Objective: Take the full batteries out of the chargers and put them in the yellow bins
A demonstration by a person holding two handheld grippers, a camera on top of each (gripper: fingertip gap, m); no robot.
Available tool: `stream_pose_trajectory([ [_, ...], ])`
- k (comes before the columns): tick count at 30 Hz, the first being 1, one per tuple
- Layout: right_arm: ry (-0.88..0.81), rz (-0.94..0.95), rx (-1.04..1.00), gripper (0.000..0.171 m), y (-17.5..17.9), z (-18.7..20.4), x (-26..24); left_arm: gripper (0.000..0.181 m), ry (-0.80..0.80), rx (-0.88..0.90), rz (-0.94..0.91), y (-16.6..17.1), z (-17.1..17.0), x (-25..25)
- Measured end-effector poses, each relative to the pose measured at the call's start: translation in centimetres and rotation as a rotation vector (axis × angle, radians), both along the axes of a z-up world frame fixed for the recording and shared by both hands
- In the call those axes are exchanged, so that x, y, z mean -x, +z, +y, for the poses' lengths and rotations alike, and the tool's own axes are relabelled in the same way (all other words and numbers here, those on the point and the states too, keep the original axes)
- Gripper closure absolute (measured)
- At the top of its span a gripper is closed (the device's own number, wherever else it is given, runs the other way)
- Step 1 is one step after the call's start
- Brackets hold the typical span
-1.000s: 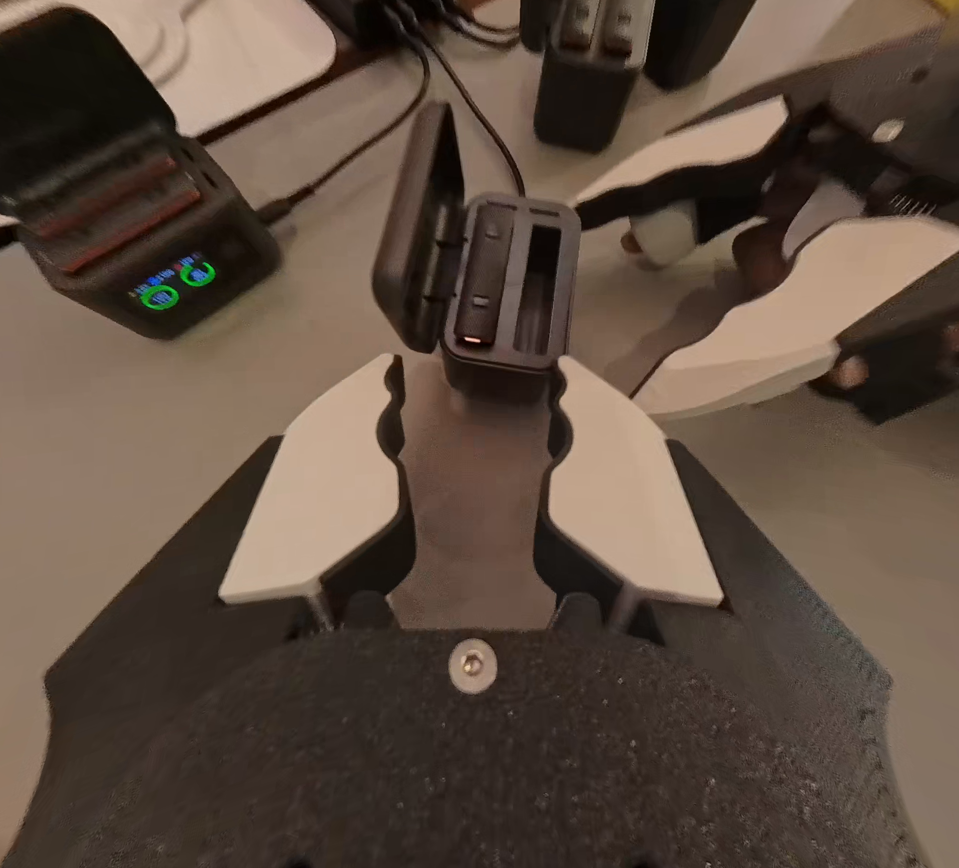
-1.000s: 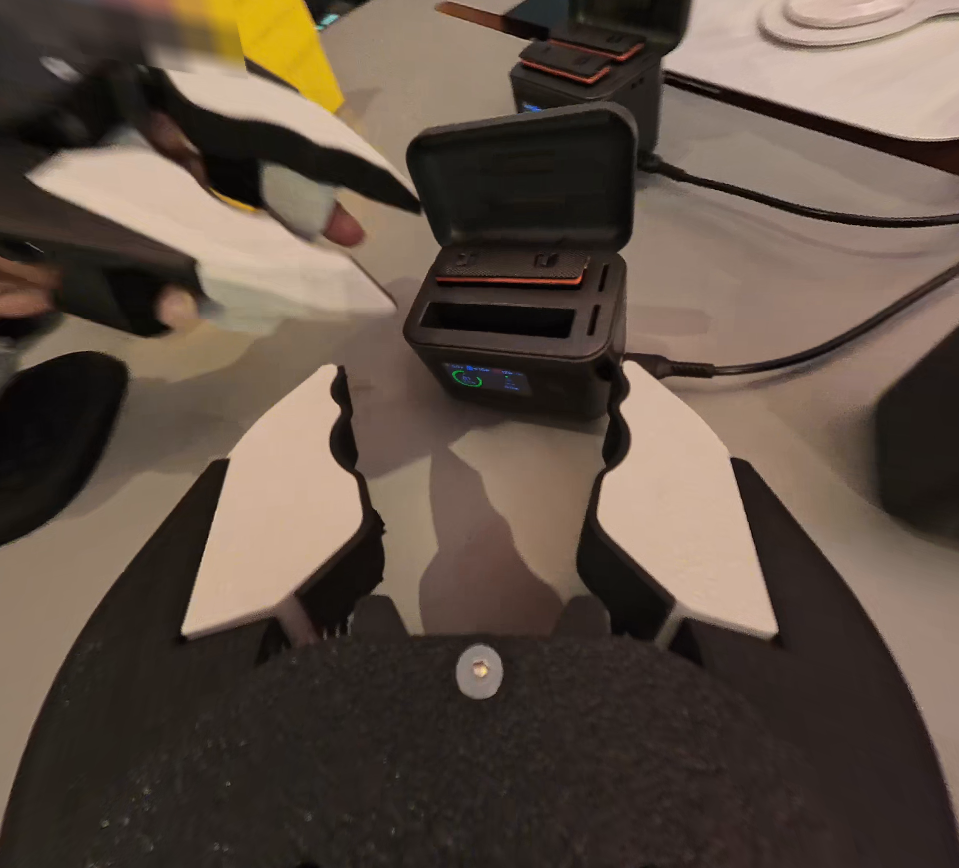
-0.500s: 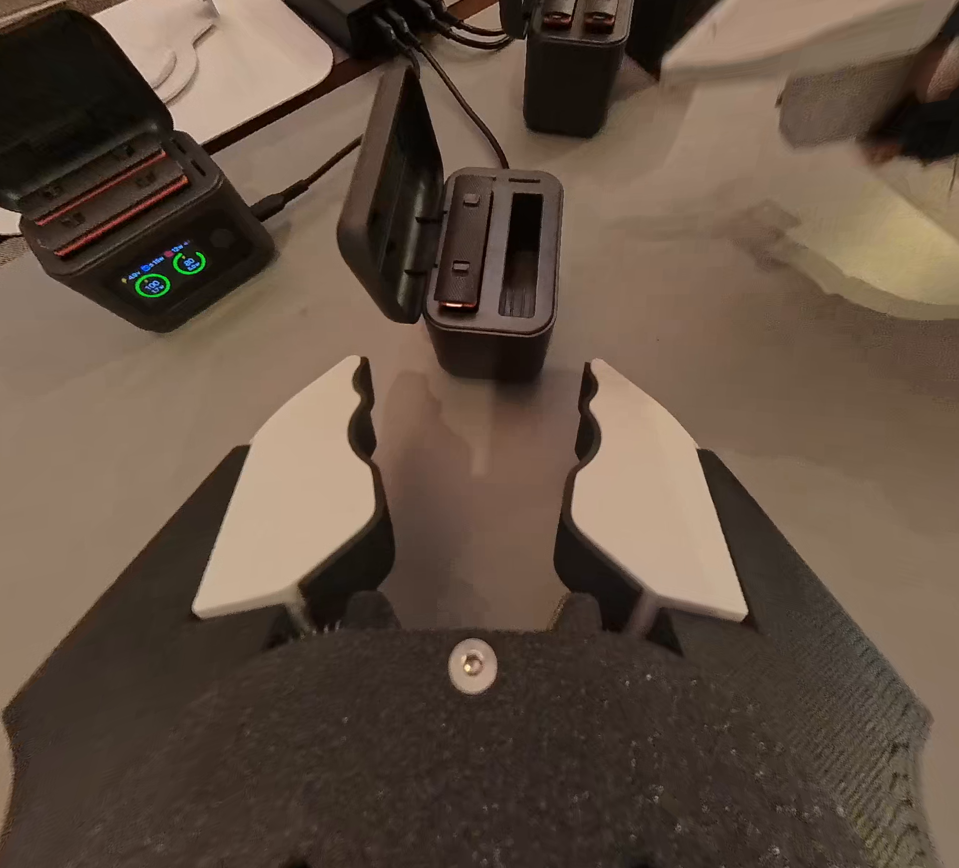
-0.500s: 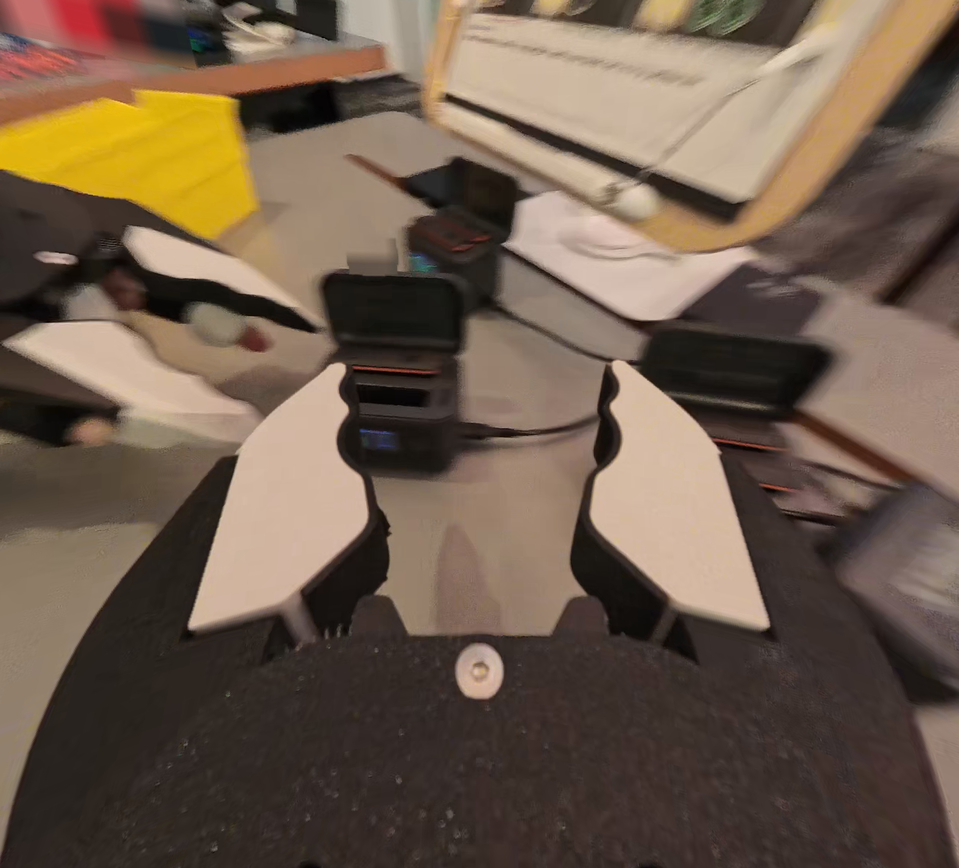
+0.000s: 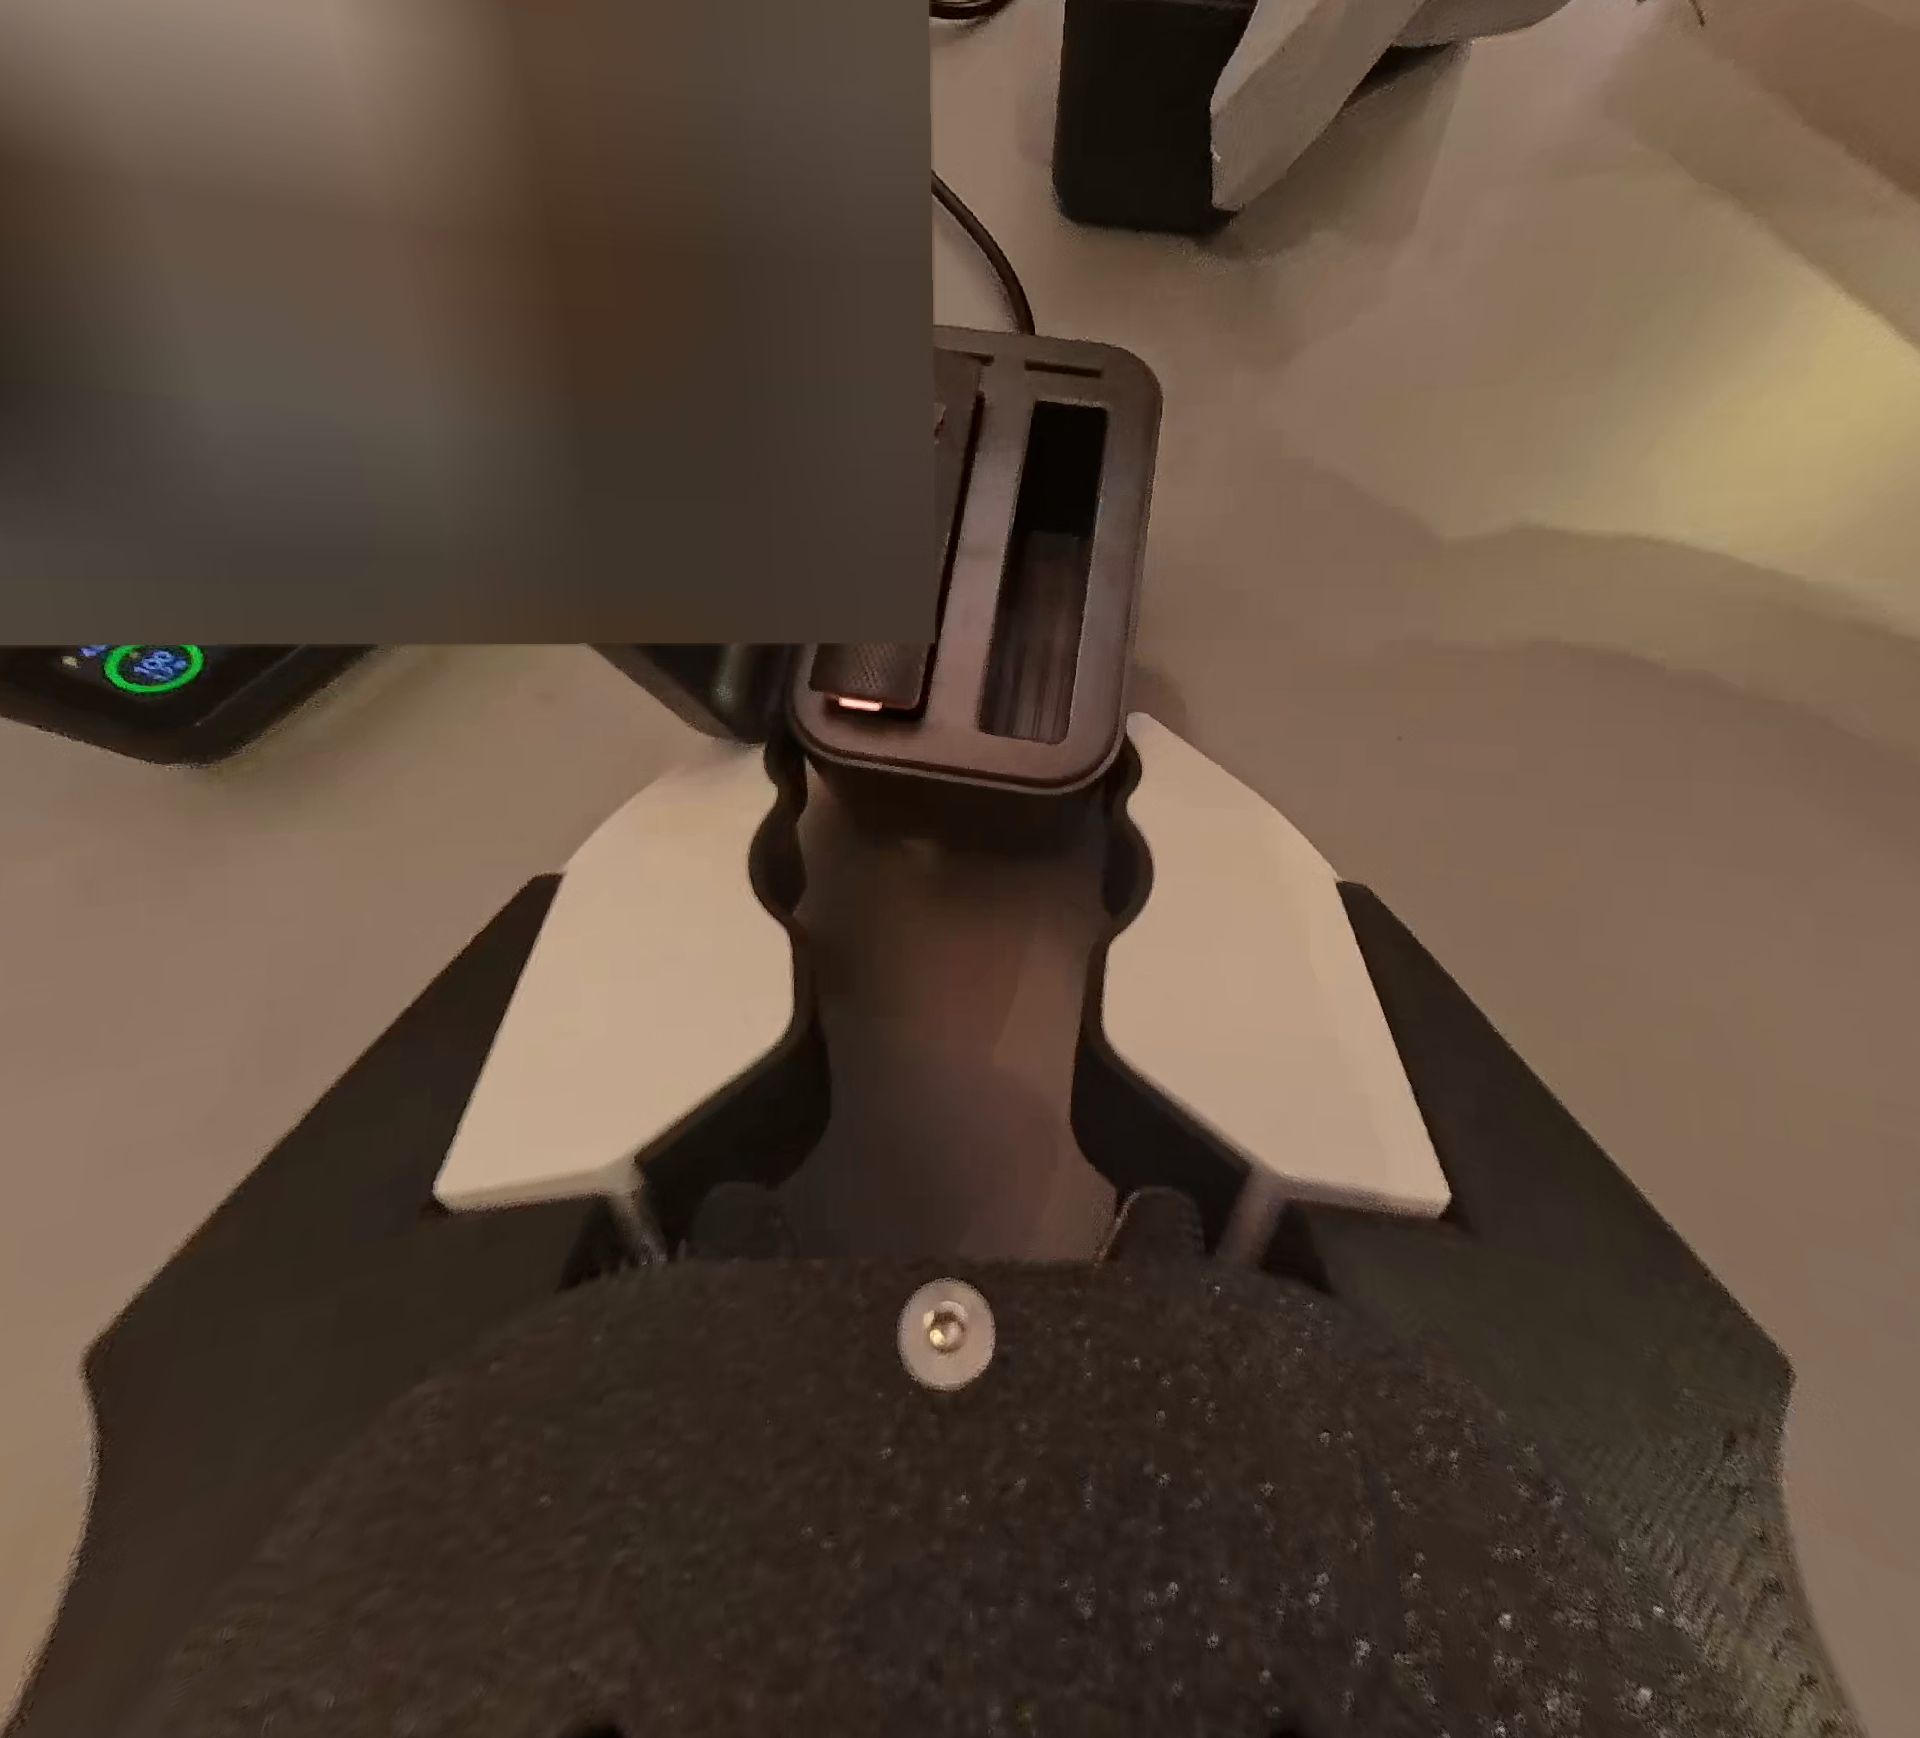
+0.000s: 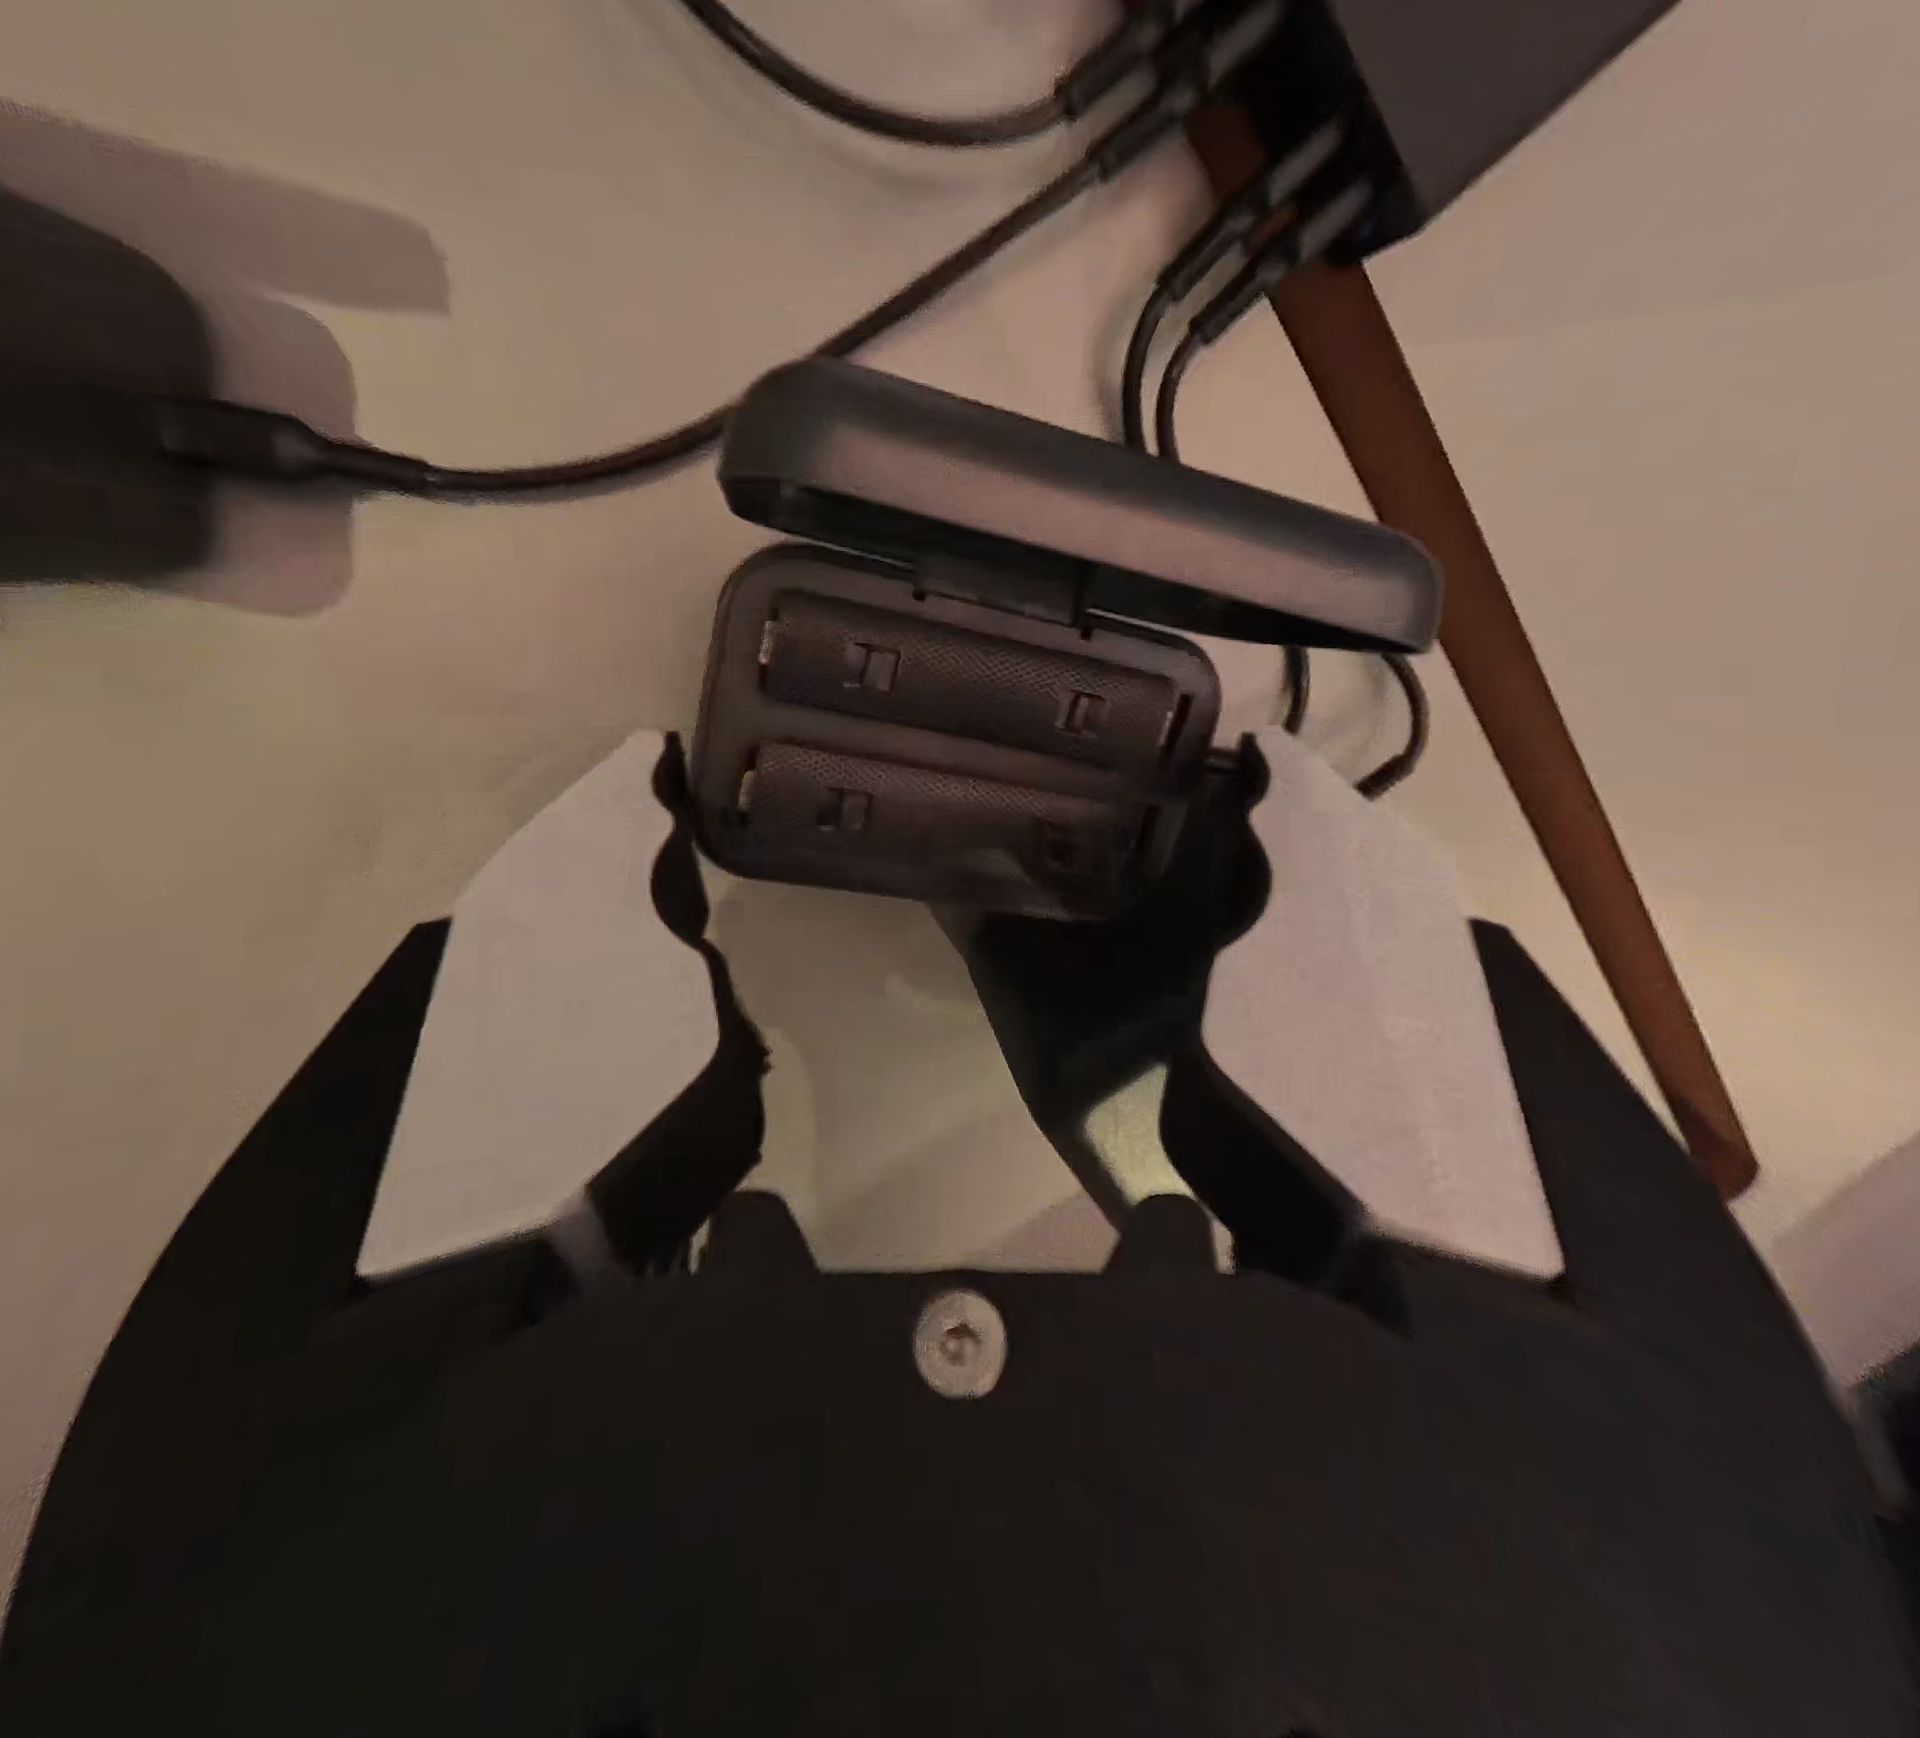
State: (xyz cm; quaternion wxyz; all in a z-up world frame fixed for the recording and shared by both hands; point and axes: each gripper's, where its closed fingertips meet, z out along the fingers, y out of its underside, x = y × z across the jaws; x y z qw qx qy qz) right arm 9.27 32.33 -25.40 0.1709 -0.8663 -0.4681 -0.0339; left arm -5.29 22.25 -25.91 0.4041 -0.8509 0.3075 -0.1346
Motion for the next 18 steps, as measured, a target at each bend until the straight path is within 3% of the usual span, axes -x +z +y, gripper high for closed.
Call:
stream_pose_trajectory([
  [2,-0.024,-0.049,0.014,0.081,0.1,-0.3,-0.1,0.126,-0.016,0.014,0.006,0.0,0.3,0.7],
  [9,-0.146,-0.119,0.09,0.082,0.1,-2.7,1.2,0.127,-0.019,0.064,-0.04,0.2,1.2,3.0],
  [18,-0.244,0.095,0.18,0.08,0.8,-4.8,6.8,0.131,0.127,0.023,-0.03,0.3,2.8,6.2],
])
